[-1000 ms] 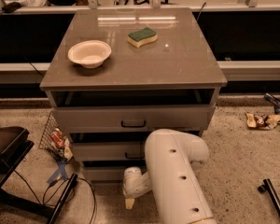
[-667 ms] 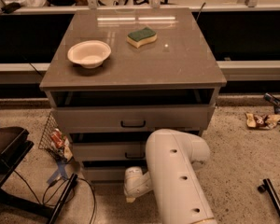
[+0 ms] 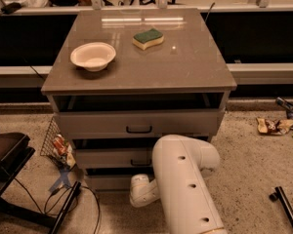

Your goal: Open bottom drawer

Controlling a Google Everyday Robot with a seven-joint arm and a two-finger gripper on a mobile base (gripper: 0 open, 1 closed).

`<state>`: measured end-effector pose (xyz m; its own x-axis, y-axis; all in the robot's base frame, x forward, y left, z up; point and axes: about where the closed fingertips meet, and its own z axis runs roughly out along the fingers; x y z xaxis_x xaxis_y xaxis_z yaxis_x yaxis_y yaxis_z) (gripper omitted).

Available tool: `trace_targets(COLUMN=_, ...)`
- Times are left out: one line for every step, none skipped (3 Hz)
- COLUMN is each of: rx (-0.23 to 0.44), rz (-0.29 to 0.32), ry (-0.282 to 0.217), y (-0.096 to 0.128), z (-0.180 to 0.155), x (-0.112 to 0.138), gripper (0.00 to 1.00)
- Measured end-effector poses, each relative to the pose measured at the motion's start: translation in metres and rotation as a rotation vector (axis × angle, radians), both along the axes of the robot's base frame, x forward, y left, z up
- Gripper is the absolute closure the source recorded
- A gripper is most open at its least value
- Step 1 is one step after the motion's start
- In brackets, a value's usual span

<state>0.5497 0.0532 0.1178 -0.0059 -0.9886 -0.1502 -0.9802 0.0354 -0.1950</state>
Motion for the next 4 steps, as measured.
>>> trace_targets(rx=0.0, rz=0.0, ry=0.001, y=-0.0001, z=-0.0008, x=-0.0008, gripper=1.0)
trace_targets(rx=0.0, rz=0.0, ry=0.001, y=-0.0001, z=-0.0008, x=-0.0008, gripper=1.0)
trace_targets(rx=0.0, rz=0.0, ry=0.001, y=-0.0001, z=-0.0008, x=-0.0009, gripper=1.0)
trace_targets(rx=0.0, rz=0.0, ry=0.002, y=-0.0002, z=-0.0008, x=-0.001, gripper=1.0)
